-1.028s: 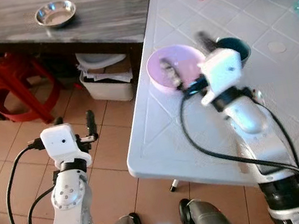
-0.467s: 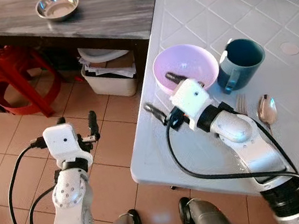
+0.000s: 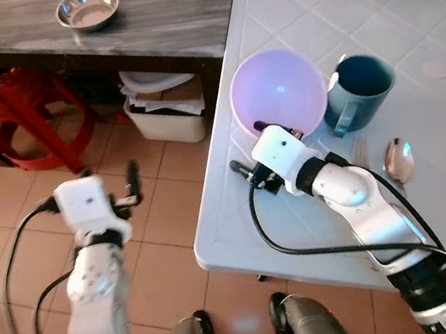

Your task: Setting the table

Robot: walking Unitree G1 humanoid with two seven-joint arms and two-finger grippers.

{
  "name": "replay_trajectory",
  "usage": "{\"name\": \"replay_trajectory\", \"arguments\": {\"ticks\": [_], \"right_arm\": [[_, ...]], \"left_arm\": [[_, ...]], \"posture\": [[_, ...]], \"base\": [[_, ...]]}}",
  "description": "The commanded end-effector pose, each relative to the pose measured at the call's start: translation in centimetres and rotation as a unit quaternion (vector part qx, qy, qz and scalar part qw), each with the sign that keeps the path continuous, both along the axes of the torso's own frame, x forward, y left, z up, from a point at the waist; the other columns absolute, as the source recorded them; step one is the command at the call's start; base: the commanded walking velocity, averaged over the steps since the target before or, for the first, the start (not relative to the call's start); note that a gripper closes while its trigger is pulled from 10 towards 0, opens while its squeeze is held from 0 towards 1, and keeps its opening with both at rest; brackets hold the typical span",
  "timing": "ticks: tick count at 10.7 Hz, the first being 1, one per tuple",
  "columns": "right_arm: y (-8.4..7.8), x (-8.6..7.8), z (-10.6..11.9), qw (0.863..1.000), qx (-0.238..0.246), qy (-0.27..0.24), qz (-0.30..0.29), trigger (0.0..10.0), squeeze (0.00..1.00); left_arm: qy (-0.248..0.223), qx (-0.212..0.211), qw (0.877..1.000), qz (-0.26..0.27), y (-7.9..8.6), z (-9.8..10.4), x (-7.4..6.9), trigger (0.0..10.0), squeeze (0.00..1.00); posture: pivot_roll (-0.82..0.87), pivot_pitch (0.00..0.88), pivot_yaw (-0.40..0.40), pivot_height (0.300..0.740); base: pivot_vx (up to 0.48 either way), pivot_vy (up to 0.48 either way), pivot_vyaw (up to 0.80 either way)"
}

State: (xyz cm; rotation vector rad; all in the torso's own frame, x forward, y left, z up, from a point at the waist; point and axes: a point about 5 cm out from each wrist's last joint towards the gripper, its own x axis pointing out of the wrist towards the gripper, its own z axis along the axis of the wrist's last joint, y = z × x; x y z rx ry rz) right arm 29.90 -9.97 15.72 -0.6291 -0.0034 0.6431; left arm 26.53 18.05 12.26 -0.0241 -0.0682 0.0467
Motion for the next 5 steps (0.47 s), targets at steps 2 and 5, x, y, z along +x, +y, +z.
{"name": "replay_trajectory", "arguments": {"ticks": [2, 5], "right_arm": [[-0.3, -0.1, -0.9, 0.999, -0.041, 0.009, -0.008, 0.0, 0.00], [-0.9, -0.5, -1.8, 0.997, -0.077, 0.019, -0.011, 0.0, 0.00]], "left_arm": [[0.025, -0.012, 1.000, 0.010, 0.1, -0.9, -0.8, 10.0, 0.00], [0.045, -0.024, 0.999, 0.002, -0.9, -1.7, -1.7, 10.0, 0.00]], "posture": [[-0.01, 0.257, 0.057, 0.740], [-0.02, 0.253, 0.050, 0.740]], "base": [[0.000, 0.000, 0.00], [0.000, 0.000, 0.00]]}}
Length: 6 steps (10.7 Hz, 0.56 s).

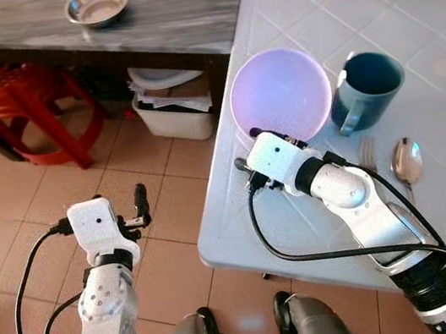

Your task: Setting the table

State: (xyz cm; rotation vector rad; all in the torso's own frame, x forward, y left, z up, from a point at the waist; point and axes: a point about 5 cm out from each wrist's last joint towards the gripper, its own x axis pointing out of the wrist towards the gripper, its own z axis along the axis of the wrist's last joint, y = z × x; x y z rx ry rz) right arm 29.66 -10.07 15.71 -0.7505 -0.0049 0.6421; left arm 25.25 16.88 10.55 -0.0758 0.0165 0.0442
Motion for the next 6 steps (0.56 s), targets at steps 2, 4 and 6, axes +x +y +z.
{"name": "replay_trajectory", "arguments": {"ticks": [2, 4, 6], "right_arm": [[-1.2, 0.1, -1.7, 0.998, -0.051, 0.038, -0.018, 0.0, 0.00], [-1.0, 0.3, -1.6, 0.997, -0.066, 0.038, -0.012, 0.0, 0.00], [-1.3, 0.4, -1.8, 0.996, -0.076, 0.029, -0.021, 0.0, 0.00]], "left_arm": [[-0.003, -0.006, 1.000, 0.000, 0.1, 0.3, 0.8, 10.0, 0.00], [-0.019, -0.004, 1.000, -0.018, -0.1, 1.3, 1.9, 10.0, 0.00], [-0.007, -0.011, 1.000, -0.017, 0.1, 0.9, 1.8, 10.0, 0.00]], "posture": [[-0.04, 0.254, 0.019, 0.740], [-0.05, 0.253, 0.011, 0.740], [-0.05, 0.253, 0.022, 0.740]], "base": [[0.000, 0.000, 0.00], [0.000, 0.000, 0.00], [0.000, 0.000, 0.00]]}}
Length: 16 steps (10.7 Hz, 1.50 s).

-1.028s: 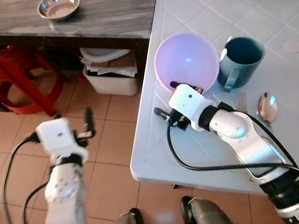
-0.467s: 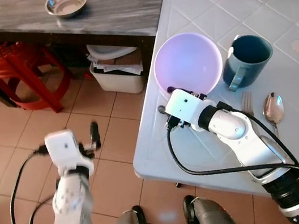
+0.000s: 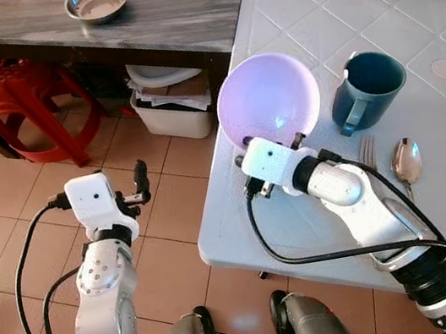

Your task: Setting the table

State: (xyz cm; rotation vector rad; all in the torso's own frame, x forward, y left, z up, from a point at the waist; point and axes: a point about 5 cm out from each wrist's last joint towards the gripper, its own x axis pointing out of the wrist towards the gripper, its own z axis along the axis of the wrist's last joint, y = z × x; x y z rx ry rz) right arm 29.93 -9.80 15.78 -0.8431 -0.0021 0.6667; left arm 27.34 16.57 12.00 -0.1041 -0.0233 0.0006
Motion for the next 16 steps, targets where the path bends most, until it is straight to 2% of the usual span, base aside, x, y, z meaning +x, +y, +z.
{"name": "replay_trajectory", "arguments": {"ticks": [1, 3, 6, 9, 13, 16], "right_arm": [[-2.0, 0.2, -1.9, 0.998, -0.035, 0.029, -0.048, 0.0, 0.00], [-2.5, 0.2, -2.1, 0.997, -0.036, 0.031, -0.056, 0.0, 0.00], [-3.0, 0.0, -2.0, 0.996, -0.006, 0.023, -0.083, 0.0, 0.00], [-3.1, 0.5, -1.0, 0.993, 0.024, -0.039, -0.105, 0.0, 0.00], [-2.2, 0.5, 1.3, 0.983, 0.083, -0.131, -0.098, 0.0, 0.00], [-1.7, 0.1, 1.9, 0.977, 0.105, -0.161, -0.093, 0.0, 0.00]], "left_arm": [[0.020, -0.005, 1.000, 0.001, 0.0, -0.8, -0.4, 10.0, 0.00], [0.027, -0.008, 1.000, 0.004, -0.3, -1.1, -0.5, 10.0, 0.00], [0.026, -0.013, 1.000, 0.007, -0.1, -1.0, -0.6, 10.0, 0.00], [0.024, -0.019, 0.999, 0.016, -0.3, -1.2, -0.5, 10.0, 0.00], [0.015, -0.015, 1.000, 0.020, -0.4, -1.1, -0.5, 10.0, 0.00], [0.006, -0.004, 1.000, 0.016, -0.6, -0.9, -0.3, 10.0, 0.00]], "posture": [[-0.04, 0.252, 0.017, 0.740], [-0.05, 0.255, 0.015, 0.740], [-0.05, 0.261, 0.009, 0.740], [-0.06, 0.243, -0.004, 0.740], [-0.06, 0.232, -0.007, 0.740], [-0.06, 0.227, -0.003, 0.740]], "base": [[0.000, 0.000, 0.00], [0.000, 0.000, 0.00], [0.000, 0.000, 0.00], [0.000, 0.480, 0.00], [0.000, 0.478, 0.00], [0.190, 0.400, 0.00]]}}
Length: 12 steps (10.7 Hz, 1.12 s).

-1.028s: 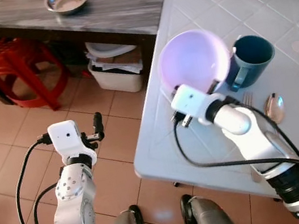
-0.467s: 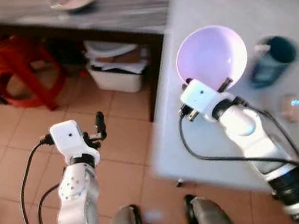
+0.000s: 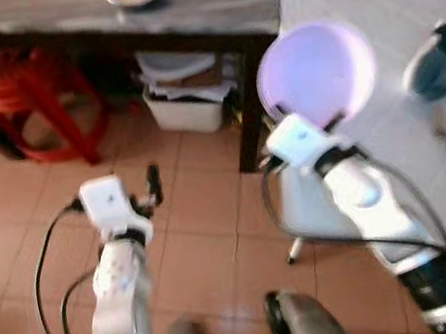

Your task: Setting the table

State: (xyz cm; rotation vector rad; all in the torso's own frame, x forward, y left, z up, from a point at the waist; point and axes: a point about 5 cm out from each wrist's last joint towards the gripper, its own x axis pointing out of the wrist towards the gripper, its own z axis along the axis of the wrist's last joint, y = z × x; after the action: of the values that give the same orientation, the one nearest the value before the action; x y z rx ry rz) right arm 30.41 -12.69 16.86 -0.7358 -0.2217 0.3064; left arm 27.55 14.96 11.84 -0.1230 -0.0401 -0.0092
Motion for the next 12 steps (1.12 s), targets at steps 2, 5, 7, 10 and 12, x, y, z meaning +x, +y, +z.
{"name": "replay_trajectory", "arguments": {"ticks": [2, 5, 7, 10, 12], "right_arm": [[1.2, -0.3, 0.9, 0.999, 0.013, -0.026, 0.025, 0.0, 0.00], [1.6, -0.4, 1.6, 0.998, 0.027, -0.051, 0.031, 0.0, 0.00], [1.6, -0.3, 1.6, 0.998, 0.030, -0.054, 0.030, 0.0, 0.00], [1.3, -0.2, 1.7, 0.997, 0.030, -0.065, 0.016, 0.0, 0.00], [0.9, 0.1, 2.1, 0.996, 0.042, -0.073, -0.001, 10.0, 0.00]], "left_arm": [[0.013, 0.006, 1.000, 0.017, 1.1, -0.8, -0.5, 10.0, 0.00], [0.000, 0.023, 1.000, 0.018, 0.9, -0.5, -0.4, 10.0, 0.00], [-0.001, 0.023, 1.000, 0.020, 0.9, -0.5, -0.4, 10.0, 0.00], [-0.016, 0.037, 0.999, 0.011, 0.6, -0.1, -0.2, 10.0, 0.00], [-0.021, 0.041, 0.999, 0.007, 0.3, 0.0, -0.2, 10.0, 0.00]], "posture": [[-0.06, 0.234, -0.001, 0.740], [-0.06, 0.236, -0.004, 0.740], [-0.06, 0.233, -0.004, 0.740], [-0.06, 0.229, -0.002, 0.740], [-0.06, 0.224, 0.003, 0.740]], "base": [[0.330, 0.347, 0.00], [0.419, 0.105, 0.00], [0.458, 0.000, 0.00], [0.464, 0.000, 0.00], [0.480, 0.000, 0.00]]}}
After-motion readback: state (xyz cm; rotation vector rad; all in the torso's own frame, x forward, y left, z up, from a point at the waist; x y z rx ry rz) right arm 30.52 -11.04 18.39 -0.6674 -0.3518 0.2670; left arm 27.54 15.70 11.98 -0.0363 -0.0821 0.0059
